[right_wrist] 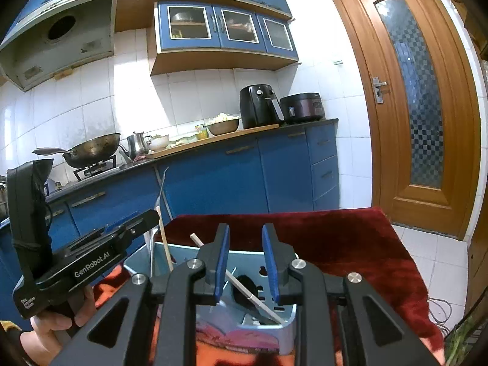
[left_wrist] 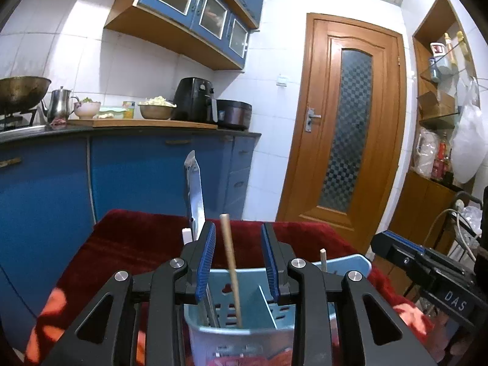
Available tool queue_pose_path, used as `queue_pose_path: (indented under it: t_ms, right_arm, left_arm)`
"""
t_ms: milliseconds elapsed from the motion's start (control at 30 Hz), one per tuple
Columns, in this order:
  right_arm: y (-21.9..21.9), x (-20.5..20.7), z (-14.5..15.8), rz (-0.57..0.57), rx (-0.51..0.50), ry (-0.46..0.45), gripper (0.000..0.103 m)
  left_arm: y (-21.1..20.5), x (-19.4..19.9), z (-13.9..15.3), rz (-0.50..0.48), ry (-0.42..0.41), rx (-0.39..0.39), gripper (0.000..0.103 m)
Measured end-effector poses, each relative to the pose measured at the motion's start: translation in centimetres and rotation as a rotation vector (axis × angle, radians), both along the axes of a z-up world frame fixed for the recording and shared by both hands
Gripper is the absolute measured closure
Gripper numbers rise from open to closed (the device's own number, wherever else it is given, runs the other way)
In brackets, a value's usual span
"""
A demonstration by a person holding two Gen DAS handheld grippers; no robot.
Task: Organize utensils
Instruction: 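Carry both chopsticks over the blue box and open both grippers to drop them, then move both grippers back over the remaining fork, chopstick and spoon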
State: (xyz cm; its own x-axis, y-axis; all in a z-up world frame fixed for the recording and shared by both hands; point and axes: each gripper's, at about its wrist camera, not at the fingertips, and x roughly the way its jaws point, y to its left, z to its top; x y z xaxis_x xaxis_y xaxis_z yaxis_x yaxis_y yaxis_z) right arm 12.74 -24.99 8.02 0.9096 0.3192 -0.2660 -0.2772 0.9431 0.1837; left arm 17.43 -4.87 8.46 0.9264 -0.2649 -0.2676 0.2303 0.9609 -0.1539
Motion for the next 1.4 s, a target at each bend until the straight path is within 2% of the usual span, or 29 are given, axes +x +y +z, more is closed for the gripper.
queue_pose_path:
  t_ms: [367,600,1067,1400]
  right_arm:
    - [0.7,-4.2,1.2,-0.022,-0.025,0.041,0.078]
    - [1.3,-7.0,0.9,-0.032,-0.048,0.093,0.078]
    - [0.7,-11.1,-1.2,-0.067,-0.031,0.212,0.078]
    - [-0.5,-12.4,-3.3,-0.087,-0.019,0.291,0.078]
  left_arm:
    - [0.2,-4.3,0.8,-0.052,0.056,0.024,0.072]
    - [0.7,-6.8,1.1,-0.072,0.098,0.023,0.072]
    - [0.4,-11.0,0.3,-0.101,0.201,0.069,0.072]
    - [-0.1,-11.4,-1.6,-0.118,0.309,0.101,0.072]
